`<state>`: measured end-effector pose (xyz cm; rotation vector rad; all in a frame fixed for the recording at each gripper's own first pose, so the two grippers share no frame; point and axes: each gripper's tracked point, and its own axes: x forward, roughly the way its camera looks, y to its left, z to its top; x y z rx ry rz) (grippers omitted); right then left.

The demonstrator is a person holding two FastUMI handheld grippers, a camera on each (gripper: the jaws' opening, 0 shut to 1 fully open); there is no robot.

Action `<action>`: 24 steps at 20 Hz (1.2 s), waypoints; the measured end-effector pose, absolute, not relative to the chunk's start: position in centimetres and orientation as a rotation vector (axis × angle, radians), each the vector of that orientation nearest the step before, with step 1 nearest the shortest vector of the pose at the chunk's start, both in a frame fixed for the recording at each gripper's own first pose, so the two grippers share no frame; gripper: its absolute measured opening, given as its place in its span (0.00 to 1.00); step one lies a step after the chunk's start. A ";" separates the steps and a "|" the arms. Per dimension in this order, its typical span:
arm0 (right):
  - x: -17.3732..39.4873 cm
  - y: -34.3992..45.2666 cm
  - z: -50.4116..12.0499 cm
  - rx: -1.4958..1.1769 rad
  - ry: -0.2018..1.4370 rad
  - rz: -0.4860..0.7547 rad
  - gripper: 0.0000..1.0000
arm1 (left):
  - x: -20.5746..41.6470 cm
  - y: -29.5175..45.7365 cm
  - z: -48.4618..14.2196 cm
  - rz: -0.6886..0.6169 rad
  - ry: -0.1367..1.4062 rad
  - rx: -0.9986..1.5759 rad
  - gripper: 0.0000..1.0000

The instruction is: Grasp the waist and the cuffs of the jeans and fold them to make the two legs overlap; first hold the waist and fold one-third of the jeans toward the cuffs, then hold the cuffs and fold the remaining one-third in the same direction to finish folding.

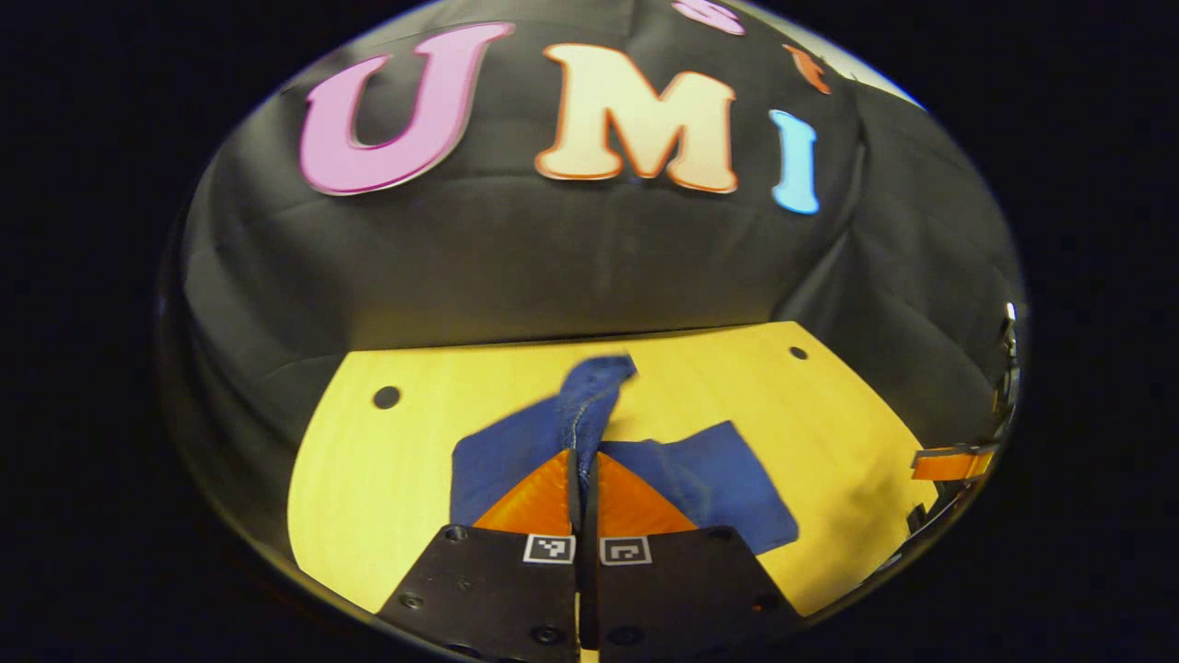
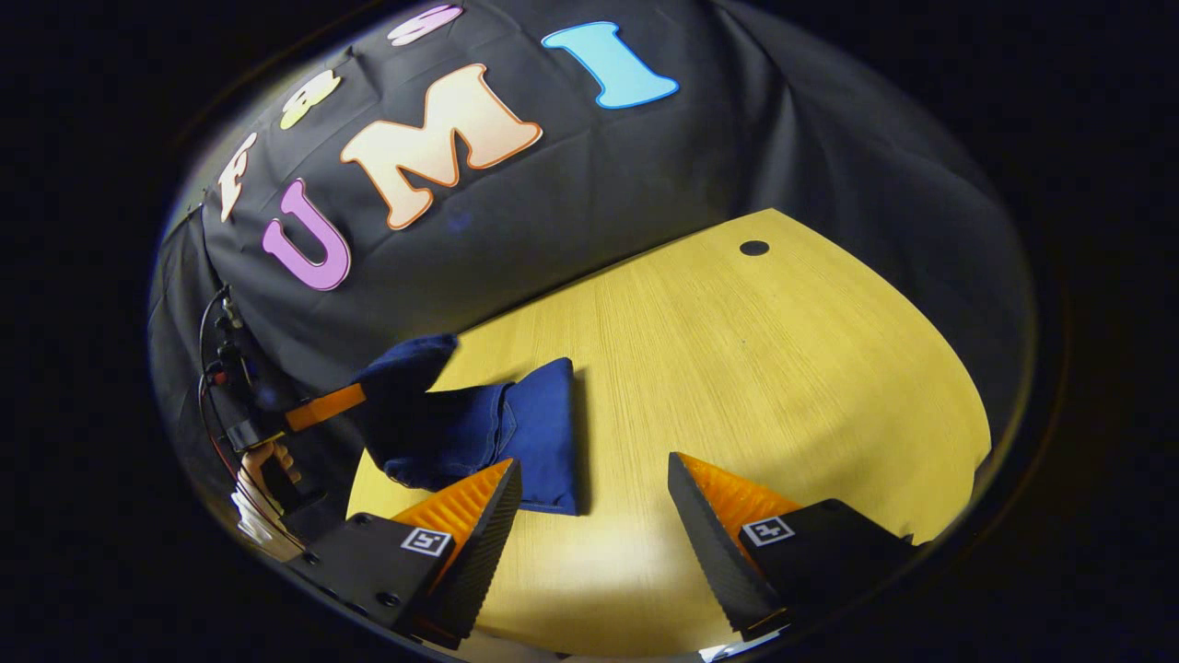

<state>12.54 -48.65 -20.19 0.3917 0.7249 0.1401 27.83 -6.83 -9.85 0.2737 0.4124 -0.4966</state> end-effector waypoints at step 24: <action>9.3 -52.1 -18.6 0.409 0.642 0.125 0.98 | 22.8 -0.4 -18.3 -0.337 0.633 0.375 0.93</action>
